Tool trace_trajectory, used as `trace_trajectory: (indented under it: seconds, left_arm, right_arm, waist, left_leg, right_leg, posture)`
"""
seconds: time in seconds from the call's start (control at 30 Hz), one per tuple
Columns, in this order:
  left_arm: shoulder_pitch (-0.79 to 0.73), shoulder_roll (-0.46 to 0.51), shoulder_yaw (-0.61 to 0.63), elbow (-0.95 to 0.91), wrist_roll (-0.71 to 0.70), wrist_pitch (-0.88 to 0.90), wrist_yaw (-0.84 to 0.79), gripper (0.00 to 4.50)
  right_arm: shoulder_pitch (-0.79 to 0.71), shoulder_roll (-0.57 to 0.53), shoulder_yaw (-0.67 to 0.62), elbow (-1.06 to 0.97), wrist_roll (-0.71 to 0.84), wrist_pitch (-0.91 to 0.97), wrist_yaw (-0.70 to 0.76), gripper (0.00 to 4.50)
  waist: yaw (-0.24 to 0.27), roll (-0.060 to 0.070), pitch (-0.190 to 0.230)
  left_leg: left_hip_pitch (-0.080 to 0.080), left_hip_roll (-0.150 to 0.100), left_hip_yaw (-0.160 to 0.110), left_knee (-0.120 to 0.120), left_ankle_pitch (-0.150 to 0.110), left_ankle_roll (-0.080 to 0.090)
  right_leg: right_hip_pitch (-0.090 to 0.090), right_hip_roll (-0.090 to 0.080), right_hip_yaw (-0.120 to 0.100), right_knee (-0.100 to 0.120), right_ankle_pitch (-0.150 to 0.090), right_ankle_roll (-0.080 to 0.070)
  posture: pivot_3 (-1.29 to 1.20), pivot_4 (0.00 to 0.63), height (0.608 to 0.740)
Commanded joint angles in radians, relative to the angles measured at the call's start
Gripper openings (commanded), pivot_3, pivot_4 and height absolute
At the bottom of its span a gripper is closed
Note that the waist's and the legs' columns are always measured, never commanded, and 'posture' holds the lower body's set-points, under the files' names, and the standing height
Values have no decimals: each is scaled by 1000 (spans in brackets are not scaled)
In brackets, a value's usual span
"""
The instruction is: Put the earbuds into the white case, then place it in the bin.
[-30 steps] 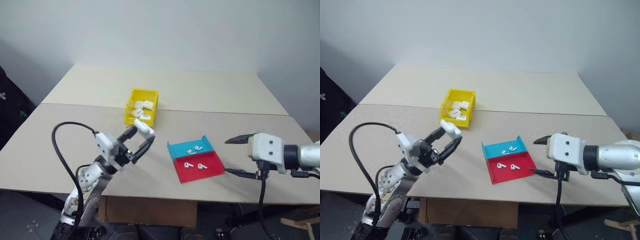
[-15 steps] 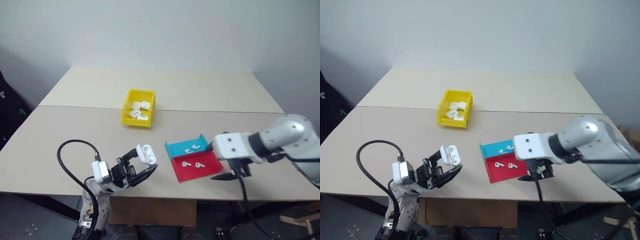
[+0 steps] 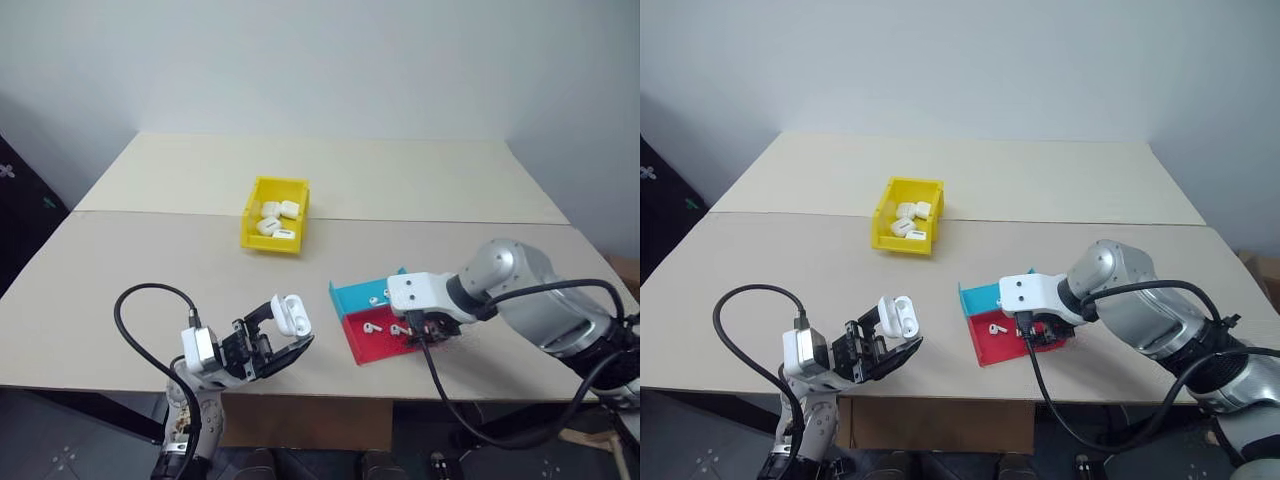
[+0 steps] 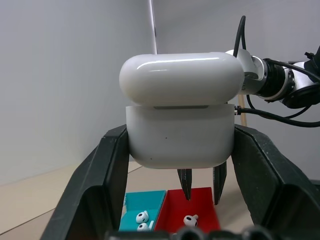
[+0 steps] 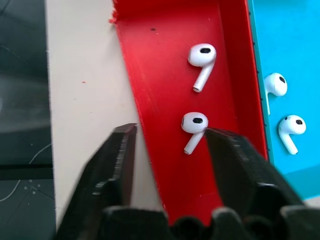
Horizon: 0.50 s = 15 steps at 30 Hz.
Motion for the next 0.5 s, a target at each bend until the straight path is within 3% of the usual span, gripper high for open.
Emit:
trace_trajectory:
  seconds: [0.03, 0.5]
  left_arm:
    - [11, -9, 5, -51, 18, -18, 26, 2764]
    - [43, 4, 1, -86, 51, -8, 62, 2764]
  right_arm:
    - [-30, 14, 1, 20, -43, 12, -7, 2368]
    - [-48, 98, 30, 133, -132, -23, -5, 2368]
  waist:
    - [0, 0, 0]
    - [-1, 0, 0]
  left_leg:
    - [0, 0, 0, 0, 0, 0]
    - [0, 0, 0, 0, 0, 0]
  right_leg:
    - [0, 0, 0, 0, 0, 0]
    - [0, 0, 0, 0, 0, -1]
  posture:
    - [0, 150, 740]
    - [0, 150, 740]
